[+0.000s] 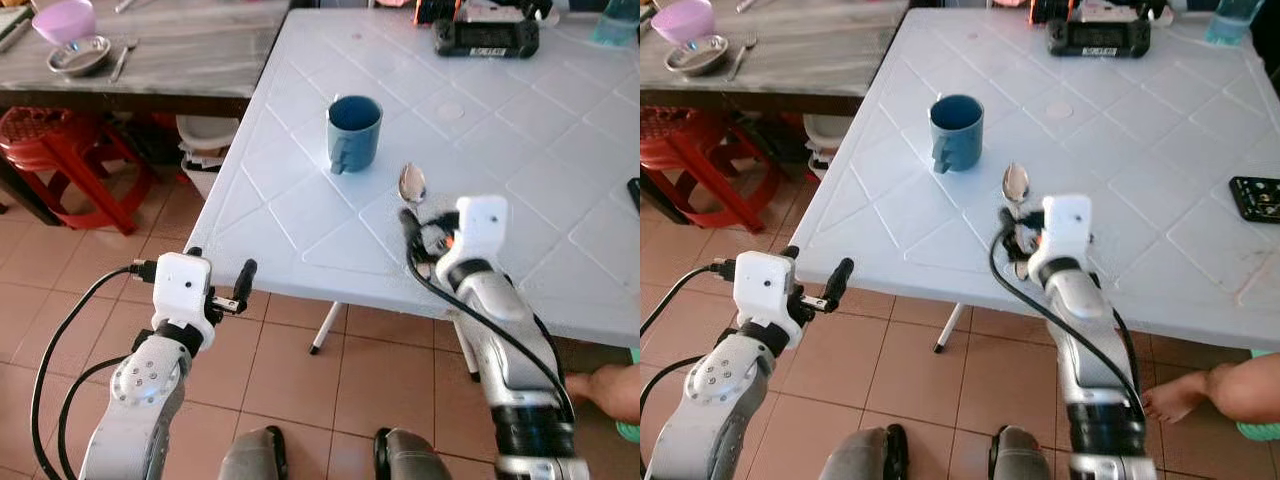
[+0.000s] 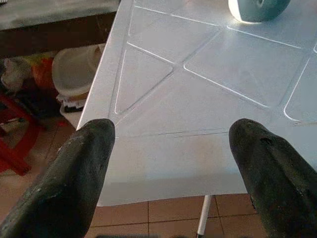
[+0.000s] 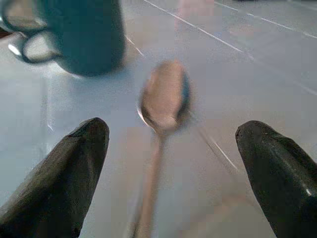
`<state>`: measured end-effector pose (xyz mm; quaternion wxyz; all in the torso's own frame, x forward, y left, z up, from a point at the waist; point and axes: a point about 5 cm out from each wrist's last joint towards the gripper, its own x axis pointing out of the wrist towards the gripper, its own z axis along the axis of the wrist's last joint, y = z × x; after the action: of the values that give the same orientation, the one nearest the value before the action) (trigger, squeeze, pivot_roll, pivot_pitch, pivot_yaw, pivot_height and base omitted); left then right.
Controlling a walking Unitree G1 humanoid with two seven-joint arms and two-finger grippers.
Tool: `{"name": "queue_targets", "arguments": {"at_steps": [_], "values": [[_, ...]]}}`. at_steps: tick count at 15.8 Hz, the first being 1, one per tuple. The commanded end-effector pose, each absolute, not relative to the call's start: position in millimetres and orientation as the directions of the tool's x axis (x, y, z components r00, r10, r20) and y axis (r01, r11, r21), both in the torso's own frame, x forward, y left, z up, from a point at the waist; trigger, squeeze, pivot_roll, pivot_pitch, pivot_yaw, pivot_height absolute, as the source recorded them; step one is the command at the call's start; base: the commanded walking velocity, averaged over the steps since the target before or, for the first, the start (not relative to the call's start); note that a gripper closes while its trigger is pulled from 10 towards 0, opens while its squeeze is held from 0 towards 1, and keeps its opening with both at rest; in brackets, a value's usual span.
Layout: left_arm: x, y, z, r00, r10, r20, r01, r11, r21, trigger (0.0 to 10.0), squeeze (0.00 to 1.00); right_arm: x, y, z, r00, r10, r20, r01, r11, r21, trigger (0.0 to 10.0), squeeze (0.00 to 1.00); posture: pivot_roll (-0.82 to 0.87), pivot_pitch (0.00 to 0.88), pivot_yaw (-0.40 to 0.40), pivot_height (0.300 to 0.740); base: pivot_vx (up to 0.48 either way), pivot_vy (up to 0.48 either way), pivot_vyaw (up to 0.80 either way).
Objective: Setting the table
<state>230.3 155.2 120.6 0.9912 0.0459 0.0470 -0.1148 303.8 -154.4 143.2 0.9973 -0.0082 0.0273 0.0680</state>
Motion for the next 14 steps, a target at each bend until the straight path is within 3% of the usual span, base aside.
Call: {"name": "queue_targets", "arguments": {"at_steps": [1,3,5,7,8,9,10,12,14], "values": [[228,157,122,0.967,-0.228,-0.11,0.237,0.968,0.083,10.0,0.0,306,-149,142,0.983,0.168,-0.076,-0.168,0.986,0.003,10.0,0.0,0.09,0.19,0.106,0.74,0.0,0.0,0.0],[229,156,121,0.967,-0.229,-0.114,0.239,0.967,0.083,10.0,0.0,310,-146,139,0.976,0.188,-0.108,-0.186,0.982,0.023,10.0,0.0,0.08,0.184,0.102,0.74,0.0,0.0,0.0],[229,154,121,0.966,-0.232,-0.114,0.241,0.967,0.081,10.0,0.0,311,-143,134,0.962,0.217,-0.164,-0.216,0.976,0.023,5.5,0.0,0.08,0.177,0.095,0.74,0.0,0.0,0.0],[229,154,120,0.967,-0.228,-0.117,0.238,0.968,0.08,10.0,0.0,307,-147,124,0.956,0.188,-0.227,-0.181,0.982,0.052,4.0,0.0,0.08,0.17,0.088,0.74,0.0,0.0,0.0],[229,153,120,0.967,-0.228,-0.117,0.238,0.968,0.079,10.0,0.0,307,-148,122,0.953,0.189,-0.237,-0.182,0.982,0.049,2.2,0.0,0.08,0.17,0.088,0.74,0.0,0.0,0.0],[230,153,120,0.967,-0.228,-0.117,0.238,0.968,0.079,10.0,0.0,307,-149,122,0.95,0.194,-0.243,-0.188,0.981,0.047,1.5,0.0,0.08,0.169,0.088,0.74,0.0,0.0,0.0],[231,152,119,0.966,-0.23,-0.118,0.24,0.968,0.078,10.0,0.0,308,-151,121,0.941,0.204,-0.27,-0.199,0.979,0.046,0.0,0.0,0.07,0.17,0.089,0.74,0.0,0.0,0.0],[231,151,119,0.965,-0.233,-0.12,0.243,0.967,0.078,10.0,0.0,311,-157,122,0.938,0.199,-0.284,-0.197,0.98,0.035,0.0,0.0,0.07,0.169,0.087,0.74,0.0,0.0,0.0],[232,151,118,0.964,-0.236,-0.123,0.246,0.966,0.078,10.0,0.0,314,-163,122,0.93,0.199,-0.31,-0.197,0.98,0.038,0.7,0.0,0.07,0.169,0.084,0.74,0.0,0.0,0.0]]}}
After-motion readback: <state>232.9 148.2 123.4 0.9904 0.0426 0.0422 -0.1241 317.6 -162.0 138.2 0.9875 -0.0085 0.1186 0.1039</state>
